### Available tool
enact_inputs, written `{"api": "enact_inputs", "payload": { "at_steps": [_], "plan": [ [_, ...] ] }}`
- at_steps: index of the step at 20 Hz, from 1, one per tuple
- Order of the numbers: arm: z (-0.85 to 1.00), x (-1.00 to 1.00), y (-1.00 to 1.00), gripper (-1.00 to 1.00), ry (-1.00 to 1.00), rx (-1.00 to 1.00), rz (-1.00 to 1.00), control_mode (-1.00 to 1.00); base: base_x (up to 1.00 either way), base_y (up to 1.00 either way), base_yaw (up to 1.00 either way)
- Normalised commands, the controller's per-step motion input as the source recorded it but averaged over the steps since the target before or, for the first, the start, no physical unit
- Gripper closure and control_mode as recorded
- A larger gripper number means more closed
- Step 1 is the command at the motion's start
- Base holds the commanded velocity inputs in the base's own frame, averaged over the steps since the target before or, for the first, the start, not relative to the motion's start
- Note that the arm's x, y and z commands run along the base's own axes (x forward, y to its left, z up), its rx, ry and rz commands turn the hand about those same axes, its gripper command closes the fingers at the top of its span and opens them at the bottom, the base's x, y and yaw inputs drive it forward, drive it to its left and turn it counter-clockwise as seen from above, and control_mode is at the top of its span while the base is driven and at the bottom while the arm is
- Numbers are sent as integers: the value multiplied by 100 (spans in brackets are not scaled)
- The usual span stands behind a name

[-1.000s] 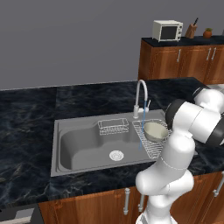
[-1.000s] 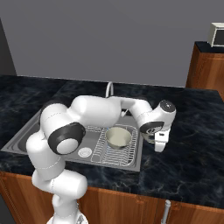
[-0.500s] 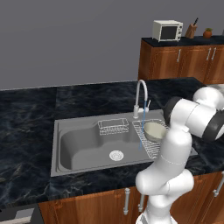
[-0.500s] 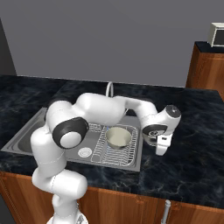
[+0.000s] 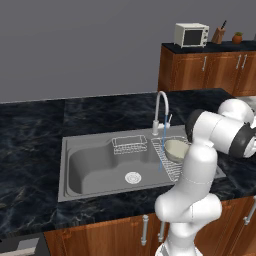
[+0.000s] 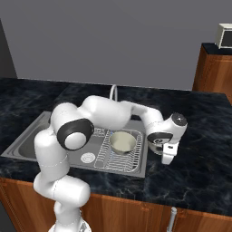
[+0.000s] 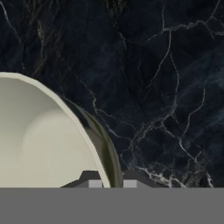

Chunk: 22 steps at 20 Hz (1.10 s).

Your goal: Rinse each bowl for a few seconds and place them down in the sink or on the counter.

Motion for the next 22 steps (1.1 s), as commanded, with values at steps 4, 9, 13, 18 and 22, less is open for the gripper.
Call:
{"api": "enact_inputs", "payload": {
  "at_steps": [4, 9, 13, 18, 22],
  "plan": [
    [-14, 0, 0, 100, -2, -7, 0, -100, 0, 0, 0],
    [-16, 0, 0, 100, 0, -7, 0, -100, 0, 0, 0],
    [-24, 0, 0, 100, 0, -5, 0, -100, 0, 0, 0],
    [-28, 0, 0, 100, 0, -3, 0, -100, 0, 0, 0],
    [-26, 0, 0, 100, 0, -2, 0, -100, 0, 0, 0]
  ]
}}
